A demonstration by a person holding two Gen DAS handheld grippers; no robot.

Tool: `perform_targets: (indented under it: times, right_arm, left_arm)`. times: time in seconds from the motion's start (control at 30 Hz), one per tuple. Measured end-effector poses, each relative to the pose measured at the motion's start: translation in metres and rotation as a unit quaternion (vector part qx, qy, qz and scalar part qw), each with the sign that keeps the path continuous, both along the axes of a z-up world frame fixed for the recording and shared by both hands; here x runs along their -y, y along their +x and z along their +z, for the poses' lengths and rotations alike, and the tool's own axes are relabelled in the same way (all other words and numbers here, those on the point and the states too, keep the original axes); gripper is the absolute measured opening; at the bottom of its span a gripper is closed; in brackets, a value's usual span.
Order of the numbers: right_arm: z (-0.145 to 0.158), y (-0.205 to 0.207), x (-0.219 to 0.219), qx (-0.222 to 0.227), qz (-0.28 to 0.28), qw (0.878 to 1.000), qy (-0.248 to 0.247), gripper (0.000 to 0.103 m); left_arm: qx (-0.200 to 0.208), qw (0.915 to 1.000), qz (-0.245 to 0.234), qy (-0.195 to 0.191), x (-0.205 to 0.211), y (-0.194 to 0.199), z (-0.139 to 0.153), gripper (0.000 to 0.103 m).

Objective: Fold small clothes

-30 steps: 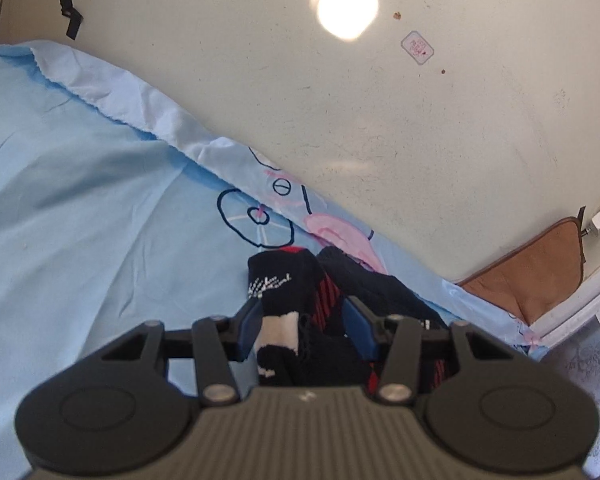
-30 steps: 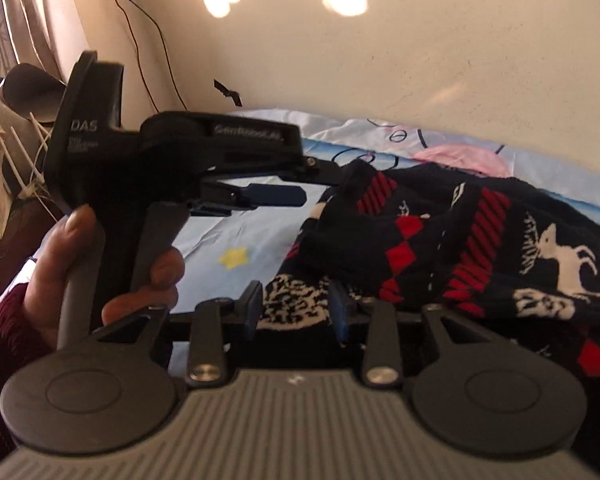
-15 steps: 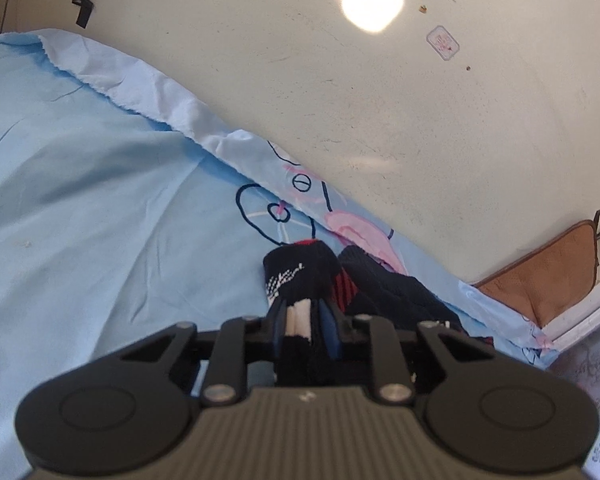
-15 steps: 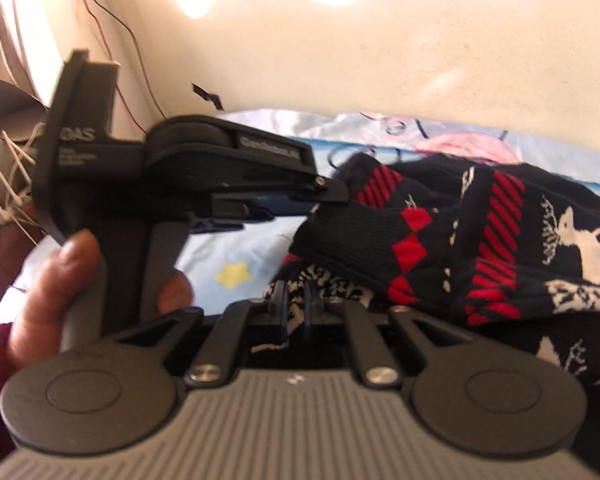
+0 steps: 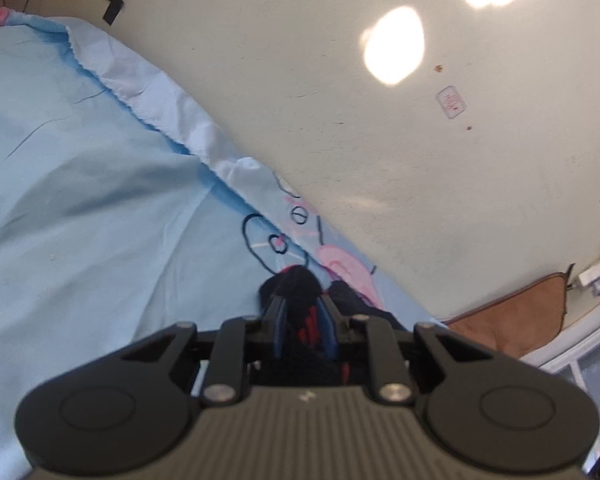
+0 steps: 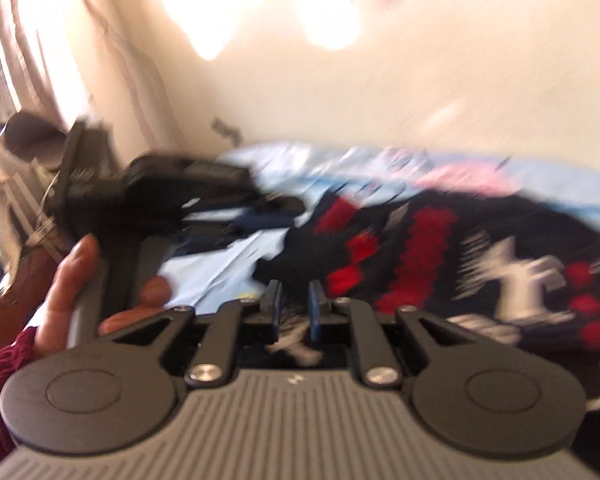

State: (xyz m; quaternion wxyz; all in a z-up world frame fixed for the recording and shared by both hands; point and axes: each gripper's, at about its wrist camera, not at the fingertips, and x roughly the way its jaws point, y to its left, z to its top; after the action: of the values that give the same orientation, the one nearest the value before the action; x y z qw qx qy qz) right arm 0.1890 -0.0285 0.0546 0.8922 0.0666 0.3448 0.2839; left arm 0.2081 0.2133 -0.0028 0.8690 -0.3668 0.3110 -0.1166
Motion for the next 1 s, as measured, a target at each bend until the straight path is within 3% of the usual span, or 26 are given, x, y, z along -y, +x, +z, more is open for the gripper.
perform_targets:
  times: [0.13, 0.27, 0.33, 0.5, 0.57, 0.6, 0.63, 0.7, 0.77, 0.87, 1.0]
  right_arm:
    - [0.016, -0.001, 0.061, 0.059, -0.113, 0.99, -0.057, 0.019]
    - [0.011, 0.01, 0.131, 0.049, -0.225, 0.969, -0.086, 0.033]
    - [0.003, 0.015, 0.151, 0.036, -0.244, 0.964, -0.095, 0.047]
    - [-0.028, 0.027, 0.159, -0.024, -0.223, 0.972, -0.064, 0.052]
    - [-0.041, 0.04, 0.155, -0.054, -0.214, 0.974, -0.05, 0.048]
    - [-0.046, 0.044, 0.154, -0.066, -0.211, 0.974, -0.047, 0.025]
    - [-0.045, 0.043, 0.153, -0.063, -0.216, 0.973, -0.044, 0.019]
    - [-0.037, 0.036, 0.153, -0.021, -0.237, 0.969, -0.062, 0.018]
    - [-0.031, 0.028, 0.152, 0.02, -0.27, 0.958, -0.1, 0.018]
    - [-0.046, 0.035, 0.151, -0.009, -0.27, 0.956, -0.112, 0.018]
    - [-0.037, 0.024, 0.15, 0.007, -0.279, 0.953, -0.114, 0.027]
  left_arm:
    - [0.032, 0.9987, -0.037, 0.017, 0.022, -0.006, 0.012, 0.018]
    - [0.022, 0.9966, -0.064, 0.046, 0.045, -0.001, 0.006, 0.018]
    - [0.014, 0.9953, -0.074, 0.06, 0.054, 0.002, 0.001, 0.018]
    - [0.001, 0.9913, -0.083, 0.102, 0.067, 0.003, -0.007, 0.018]
    - [-0.001, 0.9901, -0.084, 0.113, 0.069, 0.004, -0.01, 0.018]
    - [0.0, 0.9894, -0.084, 0.118, 0.069, 0.003, -0.011, 0.018]
    - [0.002, 0.9886, -0.085, 0.124, 0.071, 0.003, -0.01, 0.018]
    - [0.005, 0.9867, -0.085, 0.139, 0.074, 0.003, -0.01, 0.018]
    - [0.007, 0.9846, -0.085, 0.153, 0.078, 0.003, -0.009, 0.017]
    - [0.01, 0.9819, -0.085, 0.169, 0.083, 0.001, -0.008, 0.017]
    - [0.007, 0.9839, -0.081, 0.16, 0.079, 0.0, -0.004, 0.019]
